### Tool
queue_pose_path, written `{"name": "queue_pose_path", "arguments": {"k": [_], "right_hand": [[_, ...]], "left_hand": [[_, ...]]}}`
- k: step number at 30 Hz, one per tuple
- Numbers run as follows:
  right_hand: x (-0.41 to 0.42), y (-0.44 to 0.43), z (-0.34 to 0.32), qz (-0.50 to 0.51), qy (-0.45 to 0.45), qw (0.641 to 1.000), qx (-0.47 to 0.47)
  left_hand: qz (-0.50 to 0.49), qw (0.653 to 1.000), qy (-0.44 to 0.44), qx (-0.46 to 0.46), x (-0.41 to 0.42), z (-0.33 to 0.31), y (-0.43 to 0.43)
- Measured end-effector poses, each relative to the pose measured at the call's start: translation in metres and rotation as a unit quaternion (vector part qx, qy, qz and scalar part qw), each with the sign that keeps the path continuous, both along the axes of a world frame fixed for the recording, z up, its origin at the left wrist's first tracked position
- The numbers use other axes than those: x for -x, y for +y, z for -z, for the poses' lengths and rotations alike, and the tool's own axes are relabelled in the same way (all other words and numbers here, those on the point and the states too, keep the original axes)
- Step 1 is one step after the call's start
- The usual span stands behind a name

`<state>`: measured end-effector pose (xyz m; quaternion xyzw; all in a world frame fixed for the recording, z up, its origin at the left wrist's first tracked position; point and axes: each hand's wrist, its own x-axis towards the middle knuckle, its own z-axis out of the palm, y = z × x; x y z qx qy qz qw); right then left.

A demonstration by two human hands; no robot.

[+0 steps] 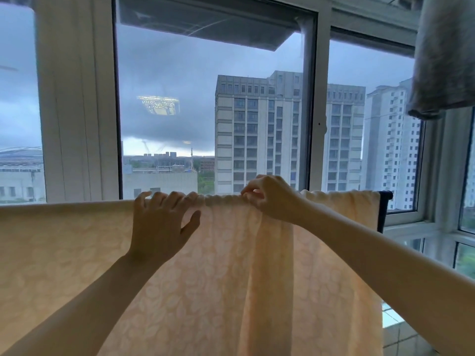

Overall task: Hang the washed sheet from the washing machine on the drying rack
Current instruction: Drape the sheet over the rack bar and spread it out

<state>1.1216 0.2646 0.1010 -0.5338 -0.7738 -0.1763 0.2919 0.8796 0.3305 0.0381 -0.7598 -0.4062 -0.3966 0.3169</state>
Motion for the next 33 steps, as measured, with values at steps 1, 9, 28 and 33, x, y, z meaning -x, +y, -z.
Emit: {"name": "queue_pose_path", "arguments": {"k": [1, 9, 28, 33], "right_hand": [[0.001, 0.001, 0.001, -0.004, -0.004, 1.0, 0.001], [0.002, 0.007, 0.001, 0.024, 0.003, 0.997, -0.067], [-0.009, 0.01, -0.003, 0.081, 0.019, 0.993, -0.087], [-0.014, 0.008, 0.006, 0.042, 0.031, 0.998, -0.044]], "left_hand": [[0.0, 1.0, 0.0, -0.001, 0.001, 0.0, 0.0], [0.014, 1.0, -0.004, -0.012, 0.0, 0.001, -0.004], [0.038, 0.999, 0.019, -0.033, 0.002, 0.003, -0.005], [0.03, 0.999, 0.013, -0.034, 0.0, 0.007, -0.008]]}}
